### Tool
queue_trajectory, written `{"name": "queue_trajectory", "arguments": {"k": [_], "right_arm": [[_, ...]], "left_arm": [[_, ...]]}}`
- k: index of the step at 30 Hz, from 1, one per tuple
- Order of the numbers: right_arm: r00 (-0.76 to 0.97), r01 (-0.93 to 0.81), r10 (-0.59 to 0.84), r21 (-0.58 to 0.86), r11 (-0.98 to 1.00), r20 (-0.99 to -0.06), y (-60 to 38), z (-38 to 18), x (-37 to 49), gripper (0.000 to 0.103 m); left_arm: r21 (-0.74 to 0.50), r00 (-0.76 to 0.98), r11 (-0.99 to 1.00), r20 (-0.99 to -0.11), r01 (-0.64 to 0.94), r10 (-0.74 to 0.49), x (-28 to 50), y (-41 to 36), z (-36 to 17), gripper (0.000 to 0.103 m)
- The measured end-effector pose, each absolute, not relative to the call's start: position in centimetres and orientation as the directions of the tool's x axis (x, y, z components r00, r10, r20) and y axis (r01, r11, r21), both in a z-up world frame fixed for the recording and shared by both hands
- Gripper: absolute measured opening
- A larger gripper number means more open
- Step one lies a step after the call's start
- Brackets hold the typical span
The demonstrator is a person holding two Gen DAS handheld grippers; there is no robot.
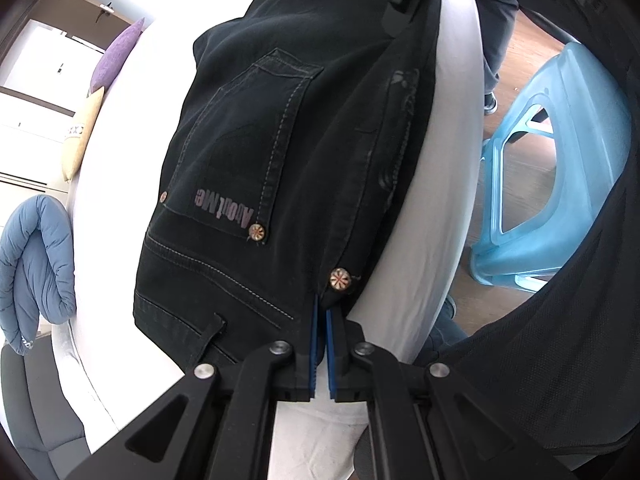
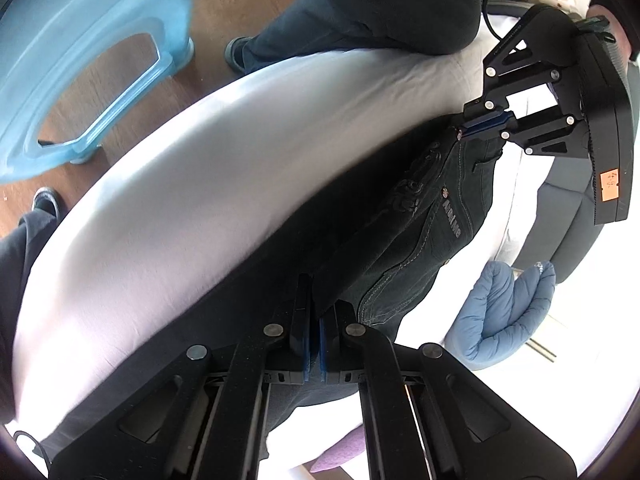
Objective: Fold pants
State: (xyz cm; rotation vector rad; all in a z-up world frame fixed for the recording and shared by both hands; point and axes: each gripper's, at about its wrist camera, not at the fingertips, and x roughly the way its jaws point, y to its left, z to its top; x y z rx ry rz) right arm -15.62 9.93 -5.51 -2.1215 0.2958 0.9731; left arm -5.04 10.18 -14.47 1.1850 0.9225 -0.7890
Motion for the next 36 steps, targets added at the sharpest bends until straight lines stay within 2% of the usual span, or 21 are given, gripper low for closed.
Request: {"name": "queue_trajectory", "arguments": {"k": [5,7,8,9,10,11,16,21,24,26,27,29,30,31,34,36], "right_arm": [[0.678,-0.536,0.064,-0.552,-0.639,-0.732,10.7,-7.0,-15.7,0.002],[0.703,-0.525,0.057,-0.572,-0.630,-0.708,10.9,-8.0,-15.9,0.003],[0.719,-0.516,0.054,-0.584,-0.627,-0.693,11.0,-8.6,-16.0,0.003],[0.735,-0.506,0.052,-0.598,-0.622,-0.676,11.0,-9.1,-16.2,0.003],[0.747,-0.499,0.052,-0.610,-0.616,-0.663,11.0,-9.4,-16.3,0.003],[0.756,-0.498,0.051,-0.624,-0.602,-0.652,11.1,-9.7,-16.3,0.003],[0.777,-0.548,0.014,-0.688,-0.475,-0.629,11.8,-9.4,-16.1,0.006],[0.812,-0.539,-0.011,-0.744,-0.395,-0.583,12.8,-10.0,-16.3,0.011],[0.821,-0.539,-0.013,-0.768,-0.347,-0.570,13.0,-9.8,-16.4,0.012],[0.826,-0.538,-0.005,-0.784,-0.311,-0.564,12.8,-9.3,-16.7,0.016],[0.827,-0.538,0.003,-0.792,-0.288,-0.562,12.6,-8.9,-16.9,0.022],[0.824,-0.551,0.021,-0.809,-0.206,-0.566,12.1,-7.7,-17.5,0.057],[0.812,-0.571,0.047,-0.809,-0.143,-0.581,11.6,-6.7,-18.0,0.095],[0.808,-0.577,0.085,-0.812,-0.087,-0.583,11.1,-5.6,-18.5,0.102],[0.806,-0.592,0.073,-0.799,0.104,-0.588,9.4,-3.4,-18.6,0.102],[0.764,-0.625,0.035,-0.725,0.287,-0.645,7.9,-1.8,-17.4,0.102]], "left_arm": [[0.432,0.448,0.226,-0.894,0.873,-0.020,-5.0,10.1,-15.4,0.009],[0.460,0.476,0.238,-0.879,0.855,-0.012,-5.2,10.2,-15.4,0.020],[0.469,0.487,0.259,-0.873,0.844,-0.006,-5.2,10.3,-15.3,0.039],[0.464,0.484,0.290,-0.875,0.837,0.002,-5.0,10.7,-14.9,0.062],[0.444,0.468,0.313,-0.884,0.840,-0.003,-4.9,11.0,-14.4,0.070],[0.421,0.455,0.337,-0.890,0.842,-0.023,-5.1,11.5,-13.6,0.074],[0.413,0.490,0.455,-0.869,0.789,-0.061,-4.7,12.7,-9.2,0.074],[0.285,0.506,0.629,-0.839,0.723,-0.201,-1.4,10.6,-5.4,0.074],[0.257,0.503,0.640,-0.832,0.724,-0.235,0.0,7.2,-6.6,0.074],[0.255,0.471,0.622,-0.858,0.740,-0.208,0.9,5.2,-9.1,0.074],[0.257,0.449,0.609,-0.874,0.750,-0.184,1.1,4.7,-10.4,0.074],[0.264,0.397,0.578,-0.911,0.772,-0.114,1.1,3.9,-13.6,0.074],[0.272,0.400,0.572,-0.910,0.774,-0.108,0.8,3.9,-14.5,0.075],[0.270,0.410,0.584,-0.904,0.766,-0.120,0.6,4.0,-14.6,0.075],[0.217,0.384,0.638,-0.914,0.739,-0.133,0.9,4.8,-13.8,0.074],[0.221,0.401,0.664,-0.907,0.715,-0.130,1.0,4.9,-12.7,0.074]]}}
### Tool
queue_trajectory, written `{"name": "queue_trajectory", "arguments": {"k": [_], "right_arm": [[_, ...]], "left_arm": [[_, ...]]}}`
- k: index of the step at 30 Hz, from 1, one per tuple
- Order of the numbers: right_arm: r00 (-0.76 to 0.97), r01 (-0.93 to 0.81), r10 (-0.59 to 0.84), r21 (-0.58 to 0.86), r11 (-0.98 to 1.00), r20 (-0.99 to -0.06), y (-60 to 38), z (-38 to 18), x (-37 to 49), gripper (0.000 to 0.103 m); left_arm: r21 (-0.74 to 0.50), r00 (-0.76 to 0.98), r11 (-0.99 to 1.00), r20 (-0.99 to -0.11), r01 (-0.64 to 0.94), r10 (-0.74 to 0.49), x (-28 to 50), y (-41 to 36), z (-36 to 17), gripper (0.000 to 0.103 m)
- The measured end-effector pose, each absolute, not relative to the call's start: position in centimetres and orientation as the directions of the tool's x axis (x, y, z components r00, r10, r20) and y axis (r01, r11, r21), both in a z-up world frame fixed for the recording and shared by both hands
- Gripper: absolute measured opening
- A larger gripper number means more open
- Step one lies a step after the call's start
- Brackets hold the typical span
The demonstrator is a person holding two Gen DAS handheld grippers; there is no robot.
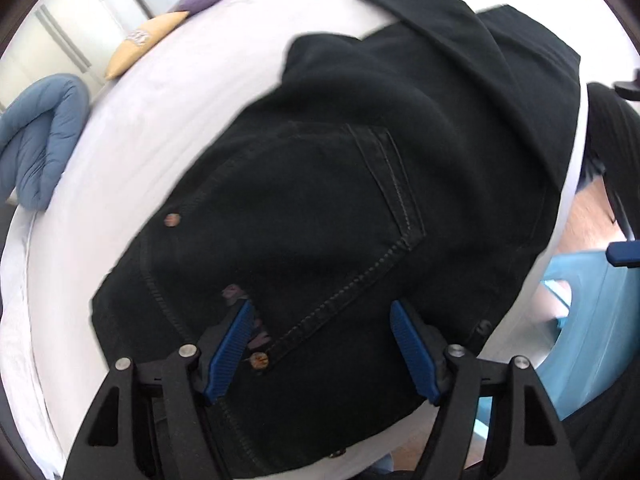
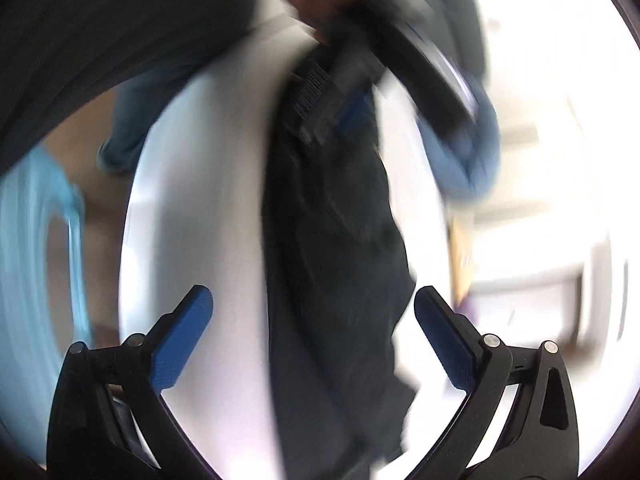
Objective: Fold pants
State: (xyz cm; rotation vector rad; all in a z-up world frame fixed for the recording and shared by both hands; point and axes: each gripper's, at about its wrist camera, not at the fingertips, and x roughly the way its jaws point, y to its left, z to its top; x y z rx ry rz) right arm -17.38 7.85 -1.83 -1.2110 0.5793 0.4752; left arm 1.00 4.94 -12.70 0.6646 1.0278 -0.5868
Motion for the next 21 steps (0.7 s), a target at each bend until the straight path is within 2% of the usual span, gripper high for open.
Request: {"name": "queue_trajectory", "arguments": {"k": [3,5,6,8,9,12,15,18,21], "right_arm": [[0.691,-0.612,0.052,-0.545,0.573,-0.721,5.2,0.8,-14.7,0.100],[0.635,-0.569,0.102,-0.374,0.733,-0.766,3.4,2.6,-12.0,0.087],[0.614,-0.550,0.137,-0.297,0.780,-0.778,2.8,3.3,-10.7,0.079],[0.590,-0.493,0.220,-0.131,0.860,-0.777,1.0,4.5,-7.7,0.076],[0.572,-0.464,0.263,-0.042,0.885,-0.777,0.3,4.8,-6.0,0.071],[0.483,-0.396,0.359,0.166,0.903,-0.799,-1.1,3.1,-2.2,0.068],[0.398,-0.313,0.376,0.262,0.913,-0.837,-1.8,-0.2,0.6,0.068],[0.342,-0.234,0.313,0.243,0.941,-0.886,-2.5,-2.9,0.6,0.068],[0.371,-0.253,0.271,0.184,0.950,-0.888,-3.1,-2.0,-1.0,0.068]], "left_arm": [[0.185,0.426,0.696,-0.885,0.693,-0.189,1.6,4.0,-10.3,0.074],[0.184,0.441,0.702,-0.875,0.688,-0.202,2.3,2.8,-9.8,0.074],[0.194,0.441,0.703,-0.878,0.684,-0.187,3.0,2.3,-10.1,0.074],[0.213,0.424,0.708,-0.896,0.673,-0.133,3.7,1.7,-11.8,0.074],[0.211,0.411,0.713,-0.904,0.669,-0.118,3.8,1.7,-12.8,0.075],[0.129,0.392,0.773,-0.905,0.621,-0.163,4.3,3.5,-13.4,0.078],[0.096,0.384,0.799,-0.906,0.593,-0.177,3.7,5.0,-13.3,0.078],[0.123,0.383,0.799,-0.913,0.589,-0.142,2.7,6.1,-13.3,0.085],[0.109,0.388,0.835,-0.912,0.540,-0.132,2.3,7.5,-12.7,0.084]]}}
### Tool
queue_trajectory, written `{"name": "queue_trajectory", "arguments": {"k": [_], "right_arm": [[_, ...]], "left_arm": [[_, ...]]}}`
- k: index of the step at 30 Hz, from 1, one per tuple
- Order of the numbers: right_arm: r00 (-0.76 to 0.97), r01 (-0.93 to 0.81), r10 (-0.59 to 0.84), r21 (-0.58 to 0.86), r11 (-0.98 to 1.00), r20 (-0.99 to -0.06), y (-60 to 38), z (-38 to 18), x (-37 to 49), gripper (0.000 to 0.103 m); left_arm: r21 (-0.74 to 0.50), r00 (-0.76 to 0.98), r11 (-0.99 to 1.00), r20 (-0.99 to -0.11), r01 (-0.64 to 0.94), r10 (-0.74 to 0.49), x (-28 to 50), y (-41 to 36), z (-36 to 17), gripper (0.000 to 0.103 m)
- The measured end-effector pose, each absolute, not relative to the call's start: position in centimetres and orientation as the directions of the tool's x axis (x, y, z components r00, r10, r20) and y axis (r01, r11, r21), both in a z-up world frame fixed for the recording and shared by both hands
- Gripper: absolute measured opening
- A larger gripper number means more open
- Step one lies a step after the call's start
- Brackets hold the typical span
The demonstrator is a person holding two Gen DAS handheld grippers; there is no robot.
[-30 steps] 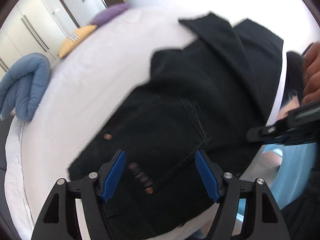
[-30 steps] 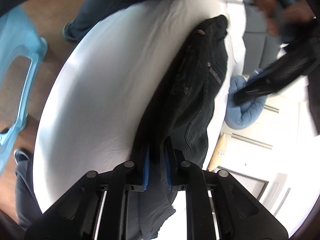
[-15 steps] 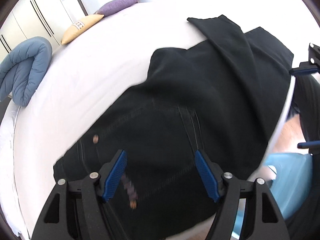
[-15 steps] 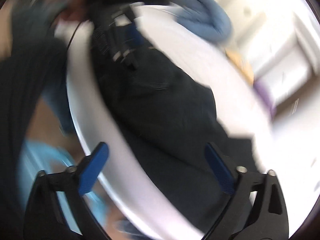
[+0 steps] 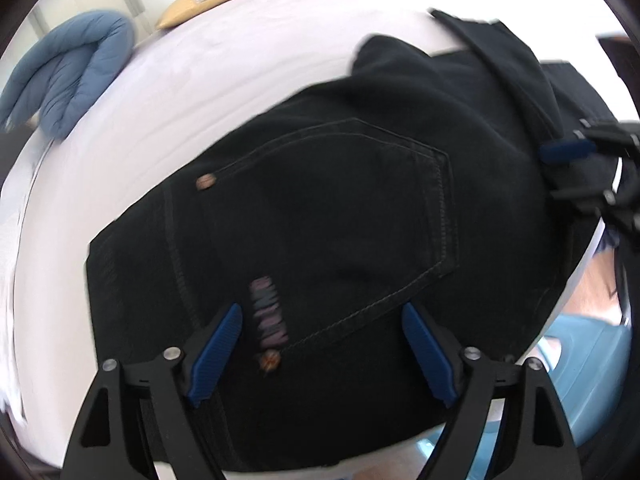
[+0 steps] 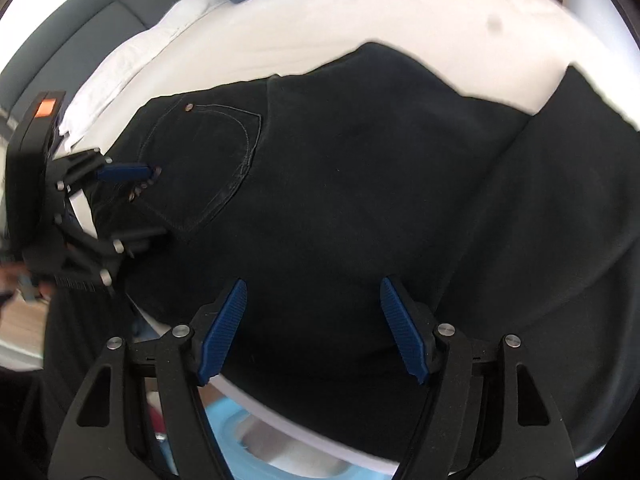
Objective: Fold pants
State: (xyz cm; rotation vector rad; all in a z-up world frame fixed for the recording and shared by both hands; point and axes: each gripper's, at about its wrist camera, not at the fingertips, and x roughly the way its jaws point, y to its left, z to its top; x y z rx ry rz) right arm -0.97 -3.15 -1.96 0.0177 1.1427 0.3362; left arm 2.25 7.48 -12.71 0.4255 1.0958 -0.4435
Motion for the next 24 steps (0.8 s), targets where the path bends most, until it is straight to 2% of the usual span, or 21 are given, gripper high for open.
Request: {"name": "queue_trajectory", "arguments": {"k": [4,8,14,15,18,24], "right_arm": [[0.462,-0.179,0.361,0.314,0.933,-0.810,-6.8,1.6,-2.3,0.069],[0.565,-0.017,0.288,0.338,0.941,-0.773,-12.5,4.6,-0.5,0.069],[0.582,0.177,0.134,0.286,0.942,-0.802,-22.0,7.4,6.4,0.069],[0.581,0.202,0.108,0.271,0.941,-0.807,-23.4,7.6,7.7,0.069],[0.545,0.259,0.065,0.241,0.935,-0.836,-26.4,7.4,13.0,0.069],[0.467,0.291,-0.070,0.079,0.953,-0.882,-27.4,4.6,21.9,0.069]], "left_arm": [[-0.045,0.406,0.869,-0.871,0.492,-0.275,3.5,6.4,-9.6,0.082],[-0.173,0.386,0.844,-0.830,0.507,-0.402,5.3,2.4,-8.5,0.082],[-0.230,0.275,0.869,-0.886,0.437,-0.373,6.4,-0.5,-14.2,0.084],[-0.229,0.282,0.866,-0.881,0.445,-0.379,6.1,-0.8,-14.3,0.089],[-0.203,0.291,0.862,-0.884,0.464,-0.365,5.6,-1.7,-14.5,0.094],[-0.231,0.309,0.858,-0.864,0.458,-0.398,5.9,-1.2,-14.8,0.096]]}}
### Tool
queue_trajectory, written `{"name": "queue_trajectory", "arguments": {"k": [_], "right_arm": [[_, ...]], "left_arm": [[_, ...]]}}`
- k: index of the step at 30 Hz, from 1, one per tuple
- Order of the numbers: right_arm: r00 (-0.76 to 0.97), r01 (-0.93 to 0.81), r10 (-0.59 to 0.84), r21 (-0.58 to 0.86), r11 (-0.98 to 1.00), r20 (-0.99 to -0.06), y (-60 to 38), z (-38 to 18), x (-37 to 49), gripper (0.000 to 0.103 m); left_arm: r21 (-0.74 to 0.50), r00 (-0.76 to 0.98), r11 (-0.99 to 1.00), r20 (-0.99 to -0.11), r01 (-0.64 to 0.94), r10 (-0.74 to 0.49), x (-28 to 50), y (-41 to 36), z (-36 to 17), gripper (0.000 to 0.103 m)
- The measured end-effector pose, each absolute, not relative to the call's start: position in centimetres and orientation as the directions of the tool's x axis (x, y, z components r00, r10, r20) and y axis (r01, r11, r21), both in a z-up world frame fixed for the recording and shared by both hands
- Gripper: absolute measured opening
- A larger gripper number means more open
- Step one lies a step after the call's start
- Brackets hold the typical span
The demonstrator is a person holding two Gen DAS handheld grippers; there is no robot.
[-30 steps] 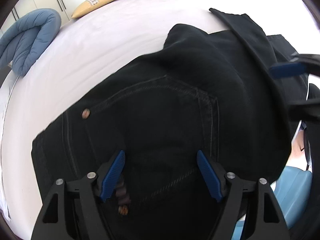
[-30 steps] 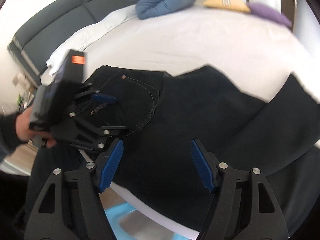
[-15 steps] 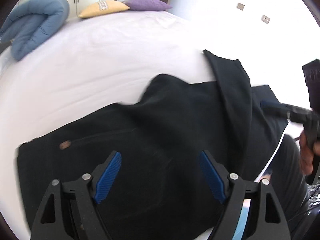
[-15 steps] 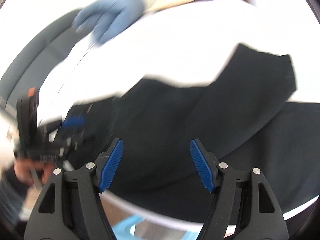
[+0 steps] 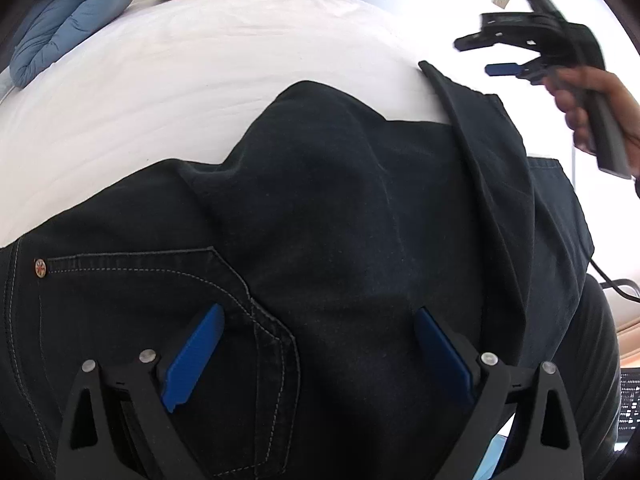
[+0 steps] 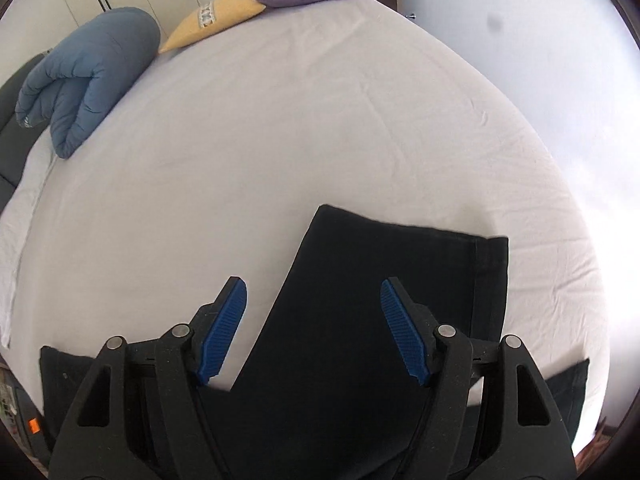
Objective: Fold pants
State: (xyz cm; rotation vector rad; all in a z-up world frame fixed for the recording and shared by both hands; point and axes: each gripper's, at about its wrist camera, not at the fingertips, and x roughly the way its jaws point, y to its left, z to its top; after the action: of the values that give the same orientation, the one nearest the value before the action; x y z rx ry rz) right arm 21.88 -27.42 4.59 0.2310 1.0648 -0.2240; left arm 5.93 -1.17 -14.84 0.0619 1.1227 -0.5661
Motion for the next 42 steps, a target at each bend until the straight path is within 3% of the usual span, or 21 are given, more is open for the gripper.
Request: {"name": "queue_trajectory", "arguments": {"k": [6,10,13,14,15,16,19,21,25,34,42], "right_arm": [[0.350,0.307,-0.184,-0.073,0.949,-0.918,-25.4,0.3,26.4,0.069],[0.289,0.327,-0.196,-0.096,0.940,-0.937,-25.0,-2.2,27.9,0.069],[0.279,0.342,-0.200,-0.097,0.935,-0.939,-25.5,-3.3,28.8,0.068],[0.290,0.353,-0.193,-0.083,0.932,-0.937,-26.0,-3.4,29.0,0.067],[0.298,0.362,-0.186,-0.069,0.930,-0.936,-26.4,-3.3,29.3,0.057],[0.303,0.365,-0.181,-0.061,0.929,-0.936,-26.8,-3.2,29.4,0.040],[0.313,0.351,-0.155,-0.037,0.935,-0.937,-27.9,-2.8,28.8,0.016],[0.335,0.361,-0.107,0.023,0.932,-0.936,-29.2,-2.4,28.4,0.009],[0.433,0.380,-0.061,0.121,0.917,-0.899,-31.7,-0.2,26.0,0.005],[0.667,0.462,-0.030,0.381,0.801,-0.745,-38.2,6.0,12.0,0.004],[0.705,0.600,-0.143,0.477,0.642,-0.695,-41.7,4.1,-3.2,0.004]], "left_arm": [[-0.238,0.333,0.859,-0.848,0.454,-0.412,6.2,0.2,-14.3,0.096],[-0.221,0.349,0.861,-0.846,0.459,-0.403,6.0,-0.1,-14.4,0.096],[-0.207,0.363,0.870,-0.847,0.449,-0.389,6.1,-0.4,-14.4,0.089],[-0.209,0.366,0.873,-0.846,0.441,-0.388,6.1,-0.3,-14.3,0.084],[-0.212,0.370,0.878,-0.845,0.430,-0.385,6.2,0.1,-14.2,0.077],[-0.216,0.372,0.881,-0.845,0.421,-0.384,6.3,0.4,-14.0,0.074],[-0.238,0.368,0.890,-0.845,0.390,-0.387,6.6,1.6,-13.4,0.053],[-0.269,0.360,0.891,-0.842,0.366,-0.402,7.0,2.4,-12.8,0.027],[-0.337,0.360,0.880,-0.817,0.335,-0.450,7.4,3.2,-11.7,0.009],[-0.442,0.284,0.867,-0.821,0.231,-0.495,9.1,3.5,-14.5,0.006],[-0.447,0.255,0.871,-0.834,0.206,-0.489,10.0,3.9,-14.3,0.006]]}}
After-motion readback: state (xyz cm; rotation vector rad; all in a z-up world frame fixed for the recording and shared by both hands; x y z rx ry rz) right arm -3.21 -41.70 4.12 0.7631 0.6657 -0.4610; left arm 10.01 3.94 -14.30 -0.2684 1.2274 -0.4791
